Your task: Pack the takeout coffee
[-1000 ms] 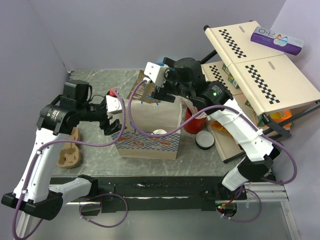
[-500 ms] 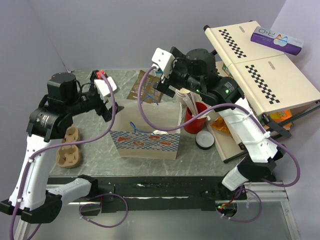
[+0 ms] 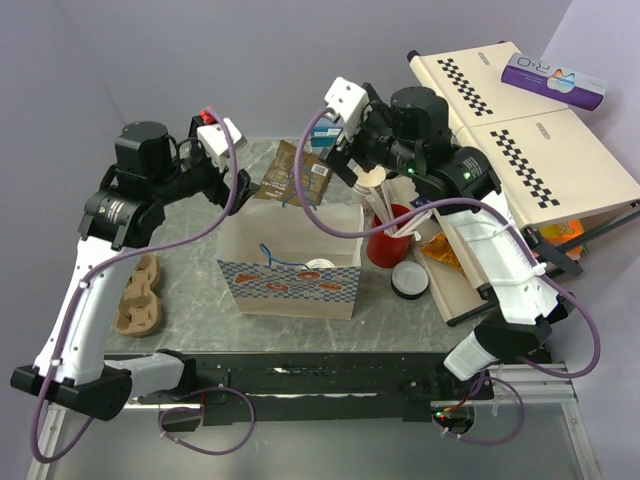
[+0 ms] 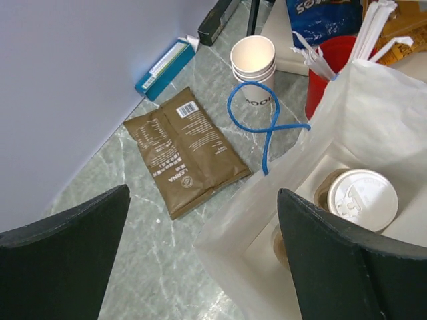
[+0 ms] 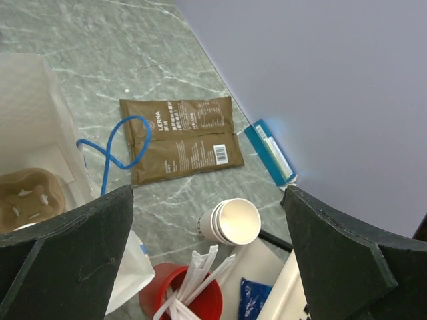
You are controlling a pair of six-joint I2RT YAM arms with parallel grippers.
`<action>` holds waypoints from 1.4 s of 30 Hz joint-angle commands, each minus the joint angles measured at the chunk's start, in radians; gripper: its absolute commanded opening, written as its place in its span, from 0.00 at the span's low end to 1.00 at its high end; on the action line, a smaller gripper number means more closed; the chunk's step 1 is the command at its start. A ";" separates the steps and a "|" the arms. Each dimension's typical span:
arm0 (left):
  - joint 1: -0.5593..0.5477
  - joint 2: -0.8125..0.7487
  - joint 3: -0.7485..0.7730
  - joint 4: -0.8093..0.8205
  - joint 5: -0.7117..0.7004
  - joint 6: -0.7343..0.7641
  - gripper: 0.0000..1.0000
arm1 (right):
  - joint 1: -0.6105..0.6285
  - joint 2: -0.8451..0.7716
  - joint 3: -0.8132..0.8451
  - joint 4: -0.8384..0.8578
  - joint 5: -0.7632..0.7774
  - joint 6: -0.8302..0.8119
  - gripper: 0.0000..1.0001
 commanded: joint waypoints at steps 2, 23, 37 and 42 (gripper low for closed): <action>0.005 0.016 -0.011 0.149 -0.013 -0.151 0.98 | -0.074 -0.004 0.059 0.007 -0.054 0.092 0.98; 0.140 0.017 -0.100 0.322 0.039 -0.298 0.96 | -0.376 0.023 -0.208 -0.129 -0.212 0.118 0.55; 0.146 0.028 -0.105 0.301 0.064 -0.303 0.97 | -0.433 0.128 -0.311 -0.085 -0.241 0.095 0.54; 0.148 0.026 -0.109 0.295 0.057 -0.294 0.97 | -0.433 0.169 -0.312 -0.060 -0.218 0.106 0.55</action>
